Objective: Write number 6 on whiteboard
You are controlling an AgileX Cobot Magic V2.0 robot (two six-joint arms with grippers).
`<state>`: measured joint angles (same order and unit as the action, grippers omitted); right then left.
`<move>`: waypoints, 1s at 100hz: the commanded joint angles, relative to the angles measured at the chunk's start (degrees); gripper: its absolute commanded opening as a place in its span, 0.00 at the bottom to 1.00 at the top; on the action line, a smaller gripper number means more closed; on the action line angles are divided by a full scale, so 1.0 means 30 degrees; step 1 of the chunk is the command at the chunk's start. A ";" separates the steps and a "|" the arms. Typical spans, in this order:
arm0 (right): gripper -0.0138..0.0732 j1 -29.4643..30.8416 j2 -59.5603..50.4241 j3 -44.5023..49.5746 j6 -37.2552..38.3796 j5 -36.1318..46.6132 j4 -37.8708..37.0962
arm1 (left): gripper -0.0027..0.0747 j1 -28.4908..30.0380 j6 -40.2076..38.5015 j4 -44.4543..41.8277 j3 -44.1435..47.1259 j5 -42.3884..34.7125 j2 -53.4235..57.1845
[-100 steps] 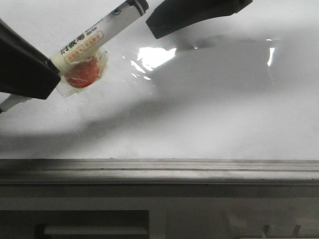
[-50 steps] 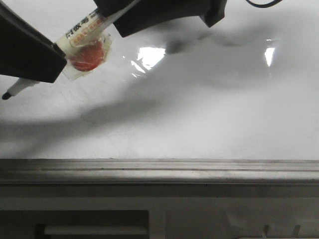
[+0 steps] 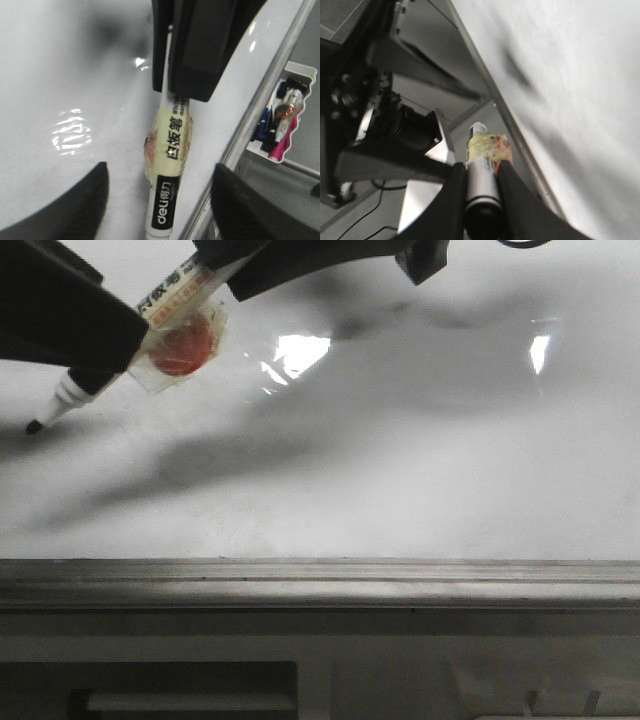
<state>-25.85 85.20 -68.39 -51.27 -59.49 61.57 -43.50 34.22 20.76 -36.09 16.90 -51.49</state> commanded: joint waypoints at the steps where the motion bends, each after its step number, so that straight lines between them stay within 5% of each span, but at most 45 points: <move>1: 0.11 -0.0009 -0.1544 0.0033 -0.0442 0.0955 0.1006 | 0.81 0.0564 -0.0115 0.0863 -0.0745 -0.1770 0.0785; 51: 0.11 -0.0009 -1.0629 0.6690 -0.0530 1.0586 -0.0795 | 0.67 0.7866 -0.0268 0.4847 0.0877 -0.1544 0.5085; 100: 0.11 -0.0009 -0.9866 0.7129 -0.0530 1.5707 -0.2099 | 0.67 0.9015 -0.0268 0.5599 0.1364 -0.1848 0.5836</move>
<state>-25.85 54.83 -45.39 -51.95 -17.21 54.57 -16.62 33.79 36.22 -30.53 15.43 -34.02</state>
